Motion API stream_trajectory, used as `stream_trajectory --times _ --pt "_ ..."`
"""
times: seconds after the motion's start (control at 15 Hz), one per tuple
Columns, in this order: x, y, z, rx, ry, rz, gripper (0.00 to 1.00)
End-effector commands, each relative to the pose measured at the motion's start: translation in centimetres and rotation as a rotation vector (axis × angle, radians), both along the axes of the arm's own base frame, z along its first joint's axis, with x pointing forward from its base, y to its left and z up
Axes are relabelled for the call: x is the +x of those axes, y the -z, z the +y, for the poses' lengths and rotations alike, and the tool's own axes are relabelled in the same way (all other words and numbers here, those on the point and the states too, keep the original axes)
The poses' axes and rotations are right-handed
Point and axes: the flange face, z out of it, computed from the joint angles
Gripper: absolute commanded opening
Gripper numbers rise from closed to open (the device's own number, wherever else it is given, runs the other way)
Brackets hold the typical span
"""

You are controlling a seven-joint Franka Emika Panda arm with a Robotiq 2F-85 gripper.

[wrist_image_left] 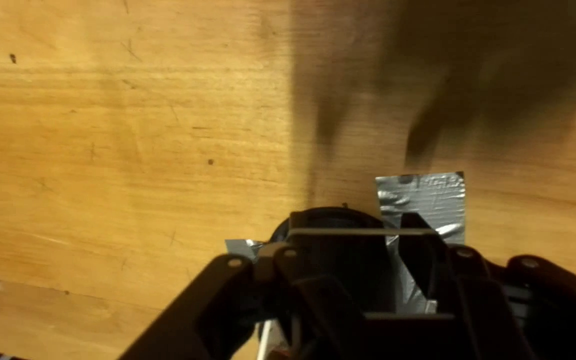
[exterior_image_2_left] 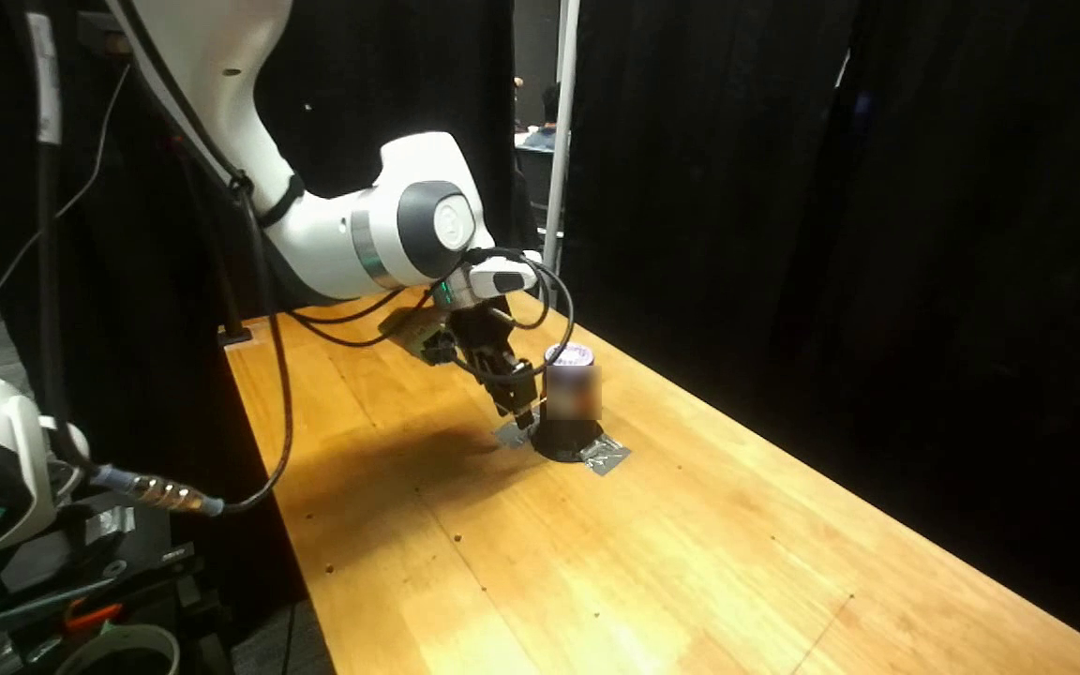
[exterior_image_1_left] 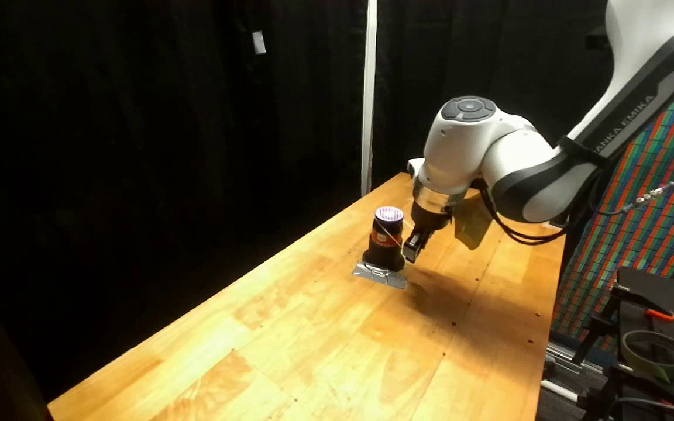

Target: Put the rubber band on the jar.

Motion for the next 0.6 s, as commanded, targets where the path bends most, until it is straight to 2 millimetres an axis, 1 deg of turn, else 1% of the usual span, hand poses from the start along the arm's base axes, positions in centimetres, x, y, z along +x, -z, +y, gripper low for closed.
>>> stream_trajectory --times 0.0,0.13,0.2,0.27,0.4,0.53 --pt "-1.9 -1.0 -1.1 -0.007 0.072 -0.150 0.19" --pt "-1.4 -1.4 -1.2 -0.022 0.102 -0.238 0.16" --pt "-1.7 -1.3 -1.0 -0.026 0.115 -0.273 0.13" --pt "-2.4 -0.8 -0.9 -0.024 0.121 -0.298 0.12" --pt "-3.9 0.0 -0.1 -0.014 0.130 -0.348 0.17" --pt "-5.4 0.6 0.8 0.001 0.136 -0.402 0.19"
